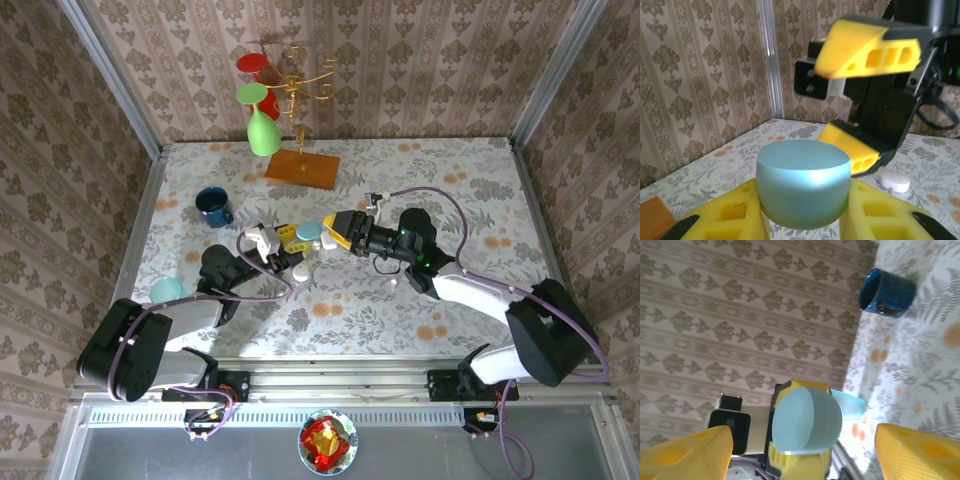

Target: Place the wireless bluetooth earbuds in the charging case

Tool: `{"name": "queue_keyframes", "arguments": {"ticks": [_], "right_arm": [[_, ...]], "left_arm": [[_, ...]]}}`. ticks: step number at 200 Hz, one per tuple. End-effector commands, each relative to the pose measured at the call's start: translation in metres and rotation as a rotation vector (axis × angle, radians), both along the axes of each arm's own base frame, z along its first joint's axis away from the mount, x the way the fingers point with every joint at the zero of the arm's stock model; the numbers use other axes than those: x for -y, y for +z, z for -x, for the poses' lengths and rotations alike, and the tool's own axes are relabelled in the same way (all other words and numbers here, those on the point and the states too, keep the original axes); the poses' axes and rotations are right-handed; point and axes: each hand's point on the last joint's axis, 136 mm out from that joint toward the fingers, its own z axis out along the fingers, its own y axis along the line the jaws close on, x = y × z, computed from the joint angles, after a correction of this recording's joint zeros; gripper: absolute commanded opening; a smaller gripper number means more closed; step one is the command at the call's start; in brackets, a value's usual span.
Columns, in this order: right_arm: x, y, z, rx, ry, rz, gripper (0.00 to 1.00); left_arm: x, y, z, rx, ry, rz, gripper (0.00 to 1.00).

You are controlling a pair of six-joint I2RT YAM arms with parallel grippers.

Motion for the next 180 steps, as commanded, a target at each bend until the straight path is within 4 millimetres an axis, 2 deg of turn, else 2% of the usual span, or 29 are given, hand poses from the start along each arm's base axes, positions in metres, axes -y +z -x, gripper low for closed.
{"name": "queue_keyframes", "arguments": {"ticks": [1,18,65,87,157,168,180], "right_arm": [[-0.005,0.022,0.004,0.001,0.060,-0.160,0.76],[-0.008,0.024,0.003,-0.007,0.079,-0.204,0.75],[-0.011,0.019,0.004,-0.030,0.088,-0.238,0.63],[-0.016,0.015,0.005,-0.048,0.106,-0.230,0.49],[-0.017,0.006,-0.001,-0.084,0.083,-0.237,0.25],[-0.016,0.005,-0.002,-0.083,0.076,-0.237,0.24],[-0.014,0.004,-0.004,-0.084,0.063,-0.234,0.24]], "left_arm": [[0.002,0.028,0.000,0.054,0.006,0.056,0.26],[0.005,0.032,-0.001,0.064,0.010,0.061,0.26],[0.008,0.032,-0.009,0.078,0.052,0.058,0.26],[0.009,0.032,-0.009,0.088,0.049,0.052,0.26],[0.011,0.029,-0.005,0.108,0.039,0.038,0.26],[0.011,0.027,-0.005,0.107,0.041,0.033,0.27],[0.011,0.026,-0.004,0.111,0.041,0.030,0.33]]}}
